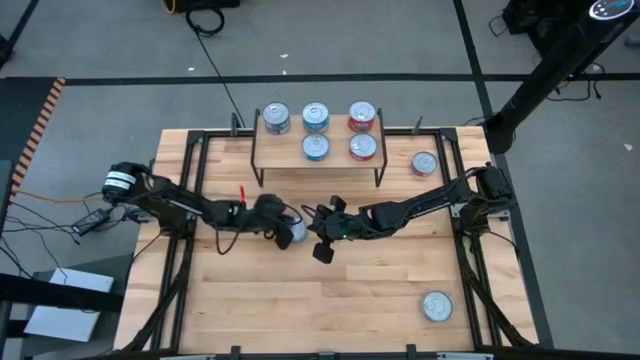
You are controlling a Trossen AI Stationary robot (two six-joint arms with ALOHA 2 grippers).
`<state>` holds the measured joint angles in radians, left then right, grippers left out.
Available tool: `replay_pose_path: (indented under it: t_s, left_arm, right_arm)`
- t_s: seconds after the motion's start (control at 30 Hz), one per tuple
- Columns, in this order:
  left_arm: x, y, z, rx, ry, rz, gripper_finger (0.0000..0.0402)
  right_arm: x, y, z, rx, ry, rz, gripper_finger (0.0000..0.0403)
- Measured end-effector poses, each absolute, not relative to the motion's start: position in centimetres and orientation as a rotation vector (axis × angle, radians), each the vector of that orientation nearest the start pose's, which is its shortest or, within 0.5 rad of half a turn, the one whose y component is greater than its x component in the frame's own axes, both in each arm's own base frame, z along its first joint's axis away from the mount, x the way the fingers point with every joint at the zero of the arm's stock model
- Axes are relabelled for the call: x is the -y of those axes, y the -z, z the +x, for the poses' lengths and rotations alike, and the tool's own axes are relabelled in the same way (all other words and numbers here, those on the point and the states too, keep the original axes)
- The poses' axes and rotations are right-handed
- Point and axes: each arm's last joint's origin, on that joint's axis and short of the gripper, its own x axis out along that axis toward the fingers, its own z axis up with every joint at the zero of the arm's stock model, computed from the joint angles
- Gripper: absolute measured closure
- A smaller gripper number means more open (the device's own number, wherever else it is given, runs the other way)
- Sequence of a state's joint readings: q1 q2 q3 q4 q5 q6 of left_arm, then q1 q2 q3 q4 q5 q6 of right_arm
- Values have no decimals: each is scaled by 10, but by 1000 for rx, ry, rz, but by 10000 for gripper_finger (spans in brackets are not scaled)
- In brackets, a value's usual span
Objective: Stack canned seafood by type on shelf
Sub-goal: Put the blue tuna can on the shelf
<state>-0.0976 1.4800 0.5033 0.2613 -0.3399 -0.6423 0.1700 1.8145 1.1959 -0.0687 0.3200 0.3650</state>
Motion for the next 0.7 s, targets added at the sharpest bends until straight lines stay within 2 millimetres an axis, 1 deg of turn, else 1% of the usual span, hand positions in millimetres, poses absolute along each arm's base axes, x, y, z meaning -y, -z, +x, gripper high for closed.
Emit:
replay_pose_path:
  t_s: [0.1, 0.17, 0.23, 0.3, 0.37, 0.43, 0.53, 0.6, 0.63, 0.67, 0.7]
  left_arm:
    - [23, -137, 261, -560, -342, -498, 402]
    - [25, -145, 263, -514, -286, -516, 402]
    - [23, -154, 259, -474, -323, -508, 402]
    - [19, -161, 256, -431, -408, -475, 402]
    - [14, -161, 251, -445, -474, -406, 402]
    - [8, -160, 251, -468, -491, -374, 402]
    - [1, -150, 252, -534, -486, -362, 402]
    - [-2, -145, 251, -572, -490, -355, 402]
    - [-2, -144, 253, -562, -489, -359, 402]
    - [-3, -143, 254, -563, -491, -360, 402]
    - [-4, -141, 254, -572, -494, -358, 402]
  right_arm:
    - [-61, -203, 385, -660, 236, 182, 400]
    - [-63, -198, 382, -677, 225, 185, 398]
    - [-66, -190, 378, -678, 224, 201, 395]
    - [-68, -183, 375, -677, 215, 209, 394]
    - [-70, -179, 373, -658, 194, 217, 394]
    - [-70, -173, 370, -643, 189, 221, 394]
    - [-70, -168, 368, -586, 180, 240, 395]
    - [-70, -162, 371, -540, 176, 252, 395]
    - [-70, -157, 371, -543, 171, 254, 395]
    - [-70, -148, 372, -570, 163, 249, 395]
    - [-71, -142, 377, -564, 145, 254, 395]
